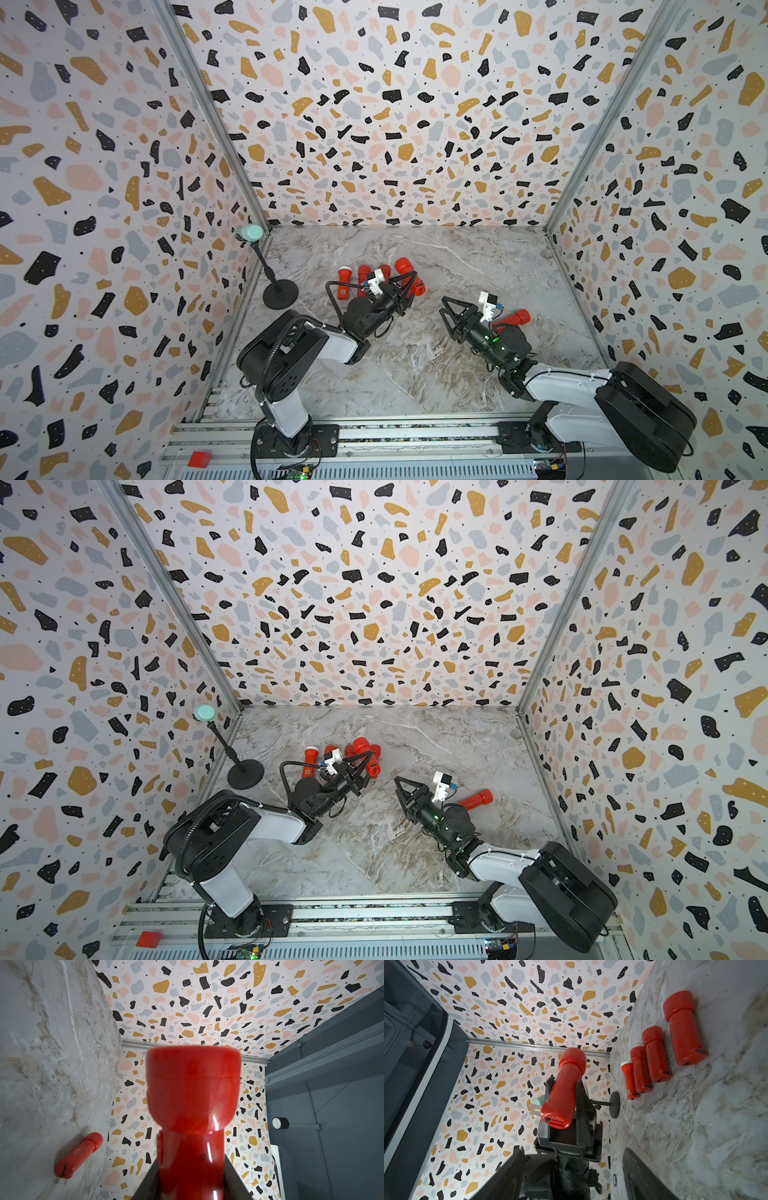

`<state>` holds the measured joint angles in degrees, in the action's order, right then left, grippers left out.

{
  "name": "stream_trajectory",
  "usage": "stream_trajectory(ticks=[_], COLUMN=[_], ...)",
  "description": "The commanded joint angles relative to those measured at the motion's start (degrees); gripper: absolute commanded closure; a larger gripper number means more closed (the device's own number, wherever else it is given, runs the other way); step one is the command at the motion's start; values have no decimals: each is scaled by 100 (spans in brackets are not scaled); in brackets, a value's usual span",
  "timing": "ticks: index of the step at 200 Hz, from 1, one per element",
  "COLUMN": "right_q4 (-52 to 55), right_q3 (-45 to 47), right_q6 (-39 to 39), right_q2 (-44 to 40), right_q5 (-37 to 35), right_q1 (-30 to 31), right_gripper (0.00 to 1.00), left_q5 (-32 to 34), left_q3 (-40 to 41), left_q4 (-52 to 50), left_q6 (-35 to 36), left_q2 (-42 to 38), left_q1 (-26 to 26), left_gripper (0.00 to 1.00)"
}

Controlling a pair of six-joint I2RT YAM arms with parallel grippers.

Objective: Close the plug at the bottom of the flashlight
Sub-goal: Close the plug of the flashlight.

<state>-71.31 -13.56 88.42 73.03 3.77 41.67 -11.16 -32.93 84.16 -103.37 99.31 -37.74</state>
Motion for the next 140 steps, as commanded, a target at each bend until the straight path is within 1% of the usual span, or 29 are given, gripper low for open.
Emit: stream_trajectory(ticks=[1,47,91,111,140], right_q4=[-664,-990,-1363,-1574,-1406], right_q3=[-396,-797,-1034,-1095,-1165], right_q6=[164,210,332,316,272], right_q2=[306,978,1515,1662,1686], right_q5=[-83,-43,-17,1,8], right_q1=[59,144,254,254,271], right_gripper=[29,34,42,45,46], left_q5=[169,272,376,386,384], left_q3=[34,59,117,136,164], left_q4=[833,929,1118,1145,1197], left_q6=[-92,-101,-159,-161,-162], left_q2=[84,198,299,318,352], left_q1=[-75,-155,-181,-181,-181], left_gripper=[100,100,100,100,100])
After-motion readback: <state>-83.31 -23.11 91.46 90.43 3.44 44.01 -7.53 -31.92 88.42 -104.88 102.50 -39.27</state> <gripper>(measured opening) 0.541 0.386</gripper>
